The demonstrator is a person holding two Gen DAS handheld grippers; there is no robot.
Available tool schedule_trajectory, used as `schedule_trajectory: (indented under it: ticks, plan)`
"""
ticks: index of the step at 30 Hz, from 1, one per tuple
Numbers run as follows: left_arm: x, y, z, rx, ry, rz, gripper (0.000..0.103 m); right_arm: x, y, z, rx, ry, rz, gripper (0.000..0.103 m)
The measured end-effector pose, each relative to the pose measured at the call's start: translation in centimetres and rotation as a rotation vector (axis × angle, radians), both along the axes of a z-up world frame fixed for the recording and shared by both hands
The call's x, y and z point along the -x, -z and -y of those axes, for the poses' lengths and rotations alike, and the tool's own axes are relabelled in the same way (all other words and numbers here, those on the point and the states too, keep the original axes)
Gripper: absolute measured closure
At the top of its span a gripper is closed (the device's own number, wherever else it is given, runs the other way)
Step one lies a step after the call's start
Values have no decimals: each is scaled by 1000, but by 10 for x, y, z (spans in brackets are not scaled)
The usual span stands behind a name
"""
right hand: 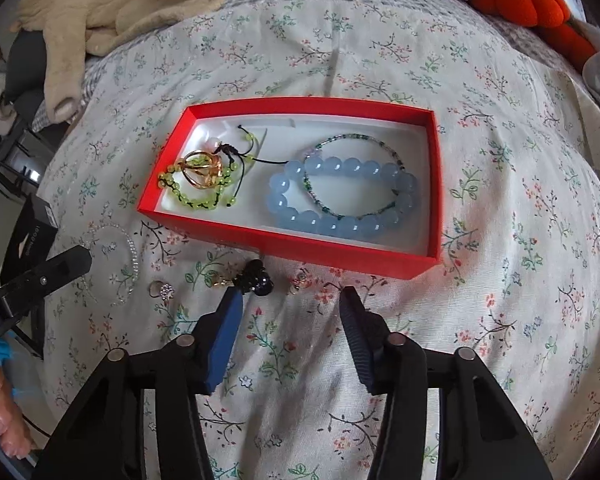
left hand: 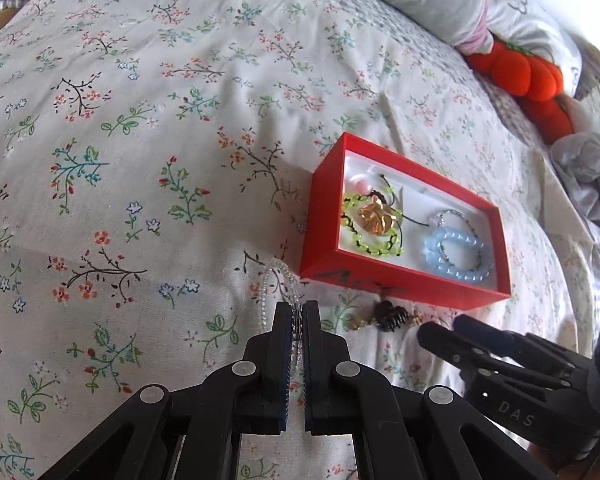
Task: Organize jewelry
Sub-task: 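Lift the clear bangle with the left gripper while the right grasps the black hair clip, then place the bangle and the black hair clip into the red box, opening both grippers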
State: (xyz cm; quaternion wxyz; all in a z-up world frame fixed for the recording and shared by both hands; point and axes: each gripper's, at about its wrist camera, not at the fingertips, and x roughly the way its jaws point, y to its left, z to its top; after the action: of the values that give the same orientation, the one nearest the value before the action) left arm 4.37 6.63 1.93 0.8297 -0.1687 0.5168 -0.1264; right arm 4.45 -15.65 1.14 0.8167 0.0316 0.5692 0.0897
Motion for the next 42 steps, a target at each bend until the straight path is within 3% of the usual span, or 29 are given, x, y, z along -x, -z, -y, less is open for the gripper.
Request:
schedule_trajectory:
  ticks: [7,21,24,27,42]
  plan:
    - [-2,6,5,-26,16,-12,103,-9,9,-15,-24,-37,-16,65]
    - [-2,12,11,-54,13,-28,103,-25,28,-19,-59,-77,-36,67]
    - [-3,13,14,-60,19,-30,103,-26,29,-20,-50,-83,-34,75]
    - [-4,14,16,-58,29,-38,103,-26,30,-19,-59,-83,-30,77]
    - [8,-12,20,-22,29,30,103,3,-19,9,-156,-30,17,77]
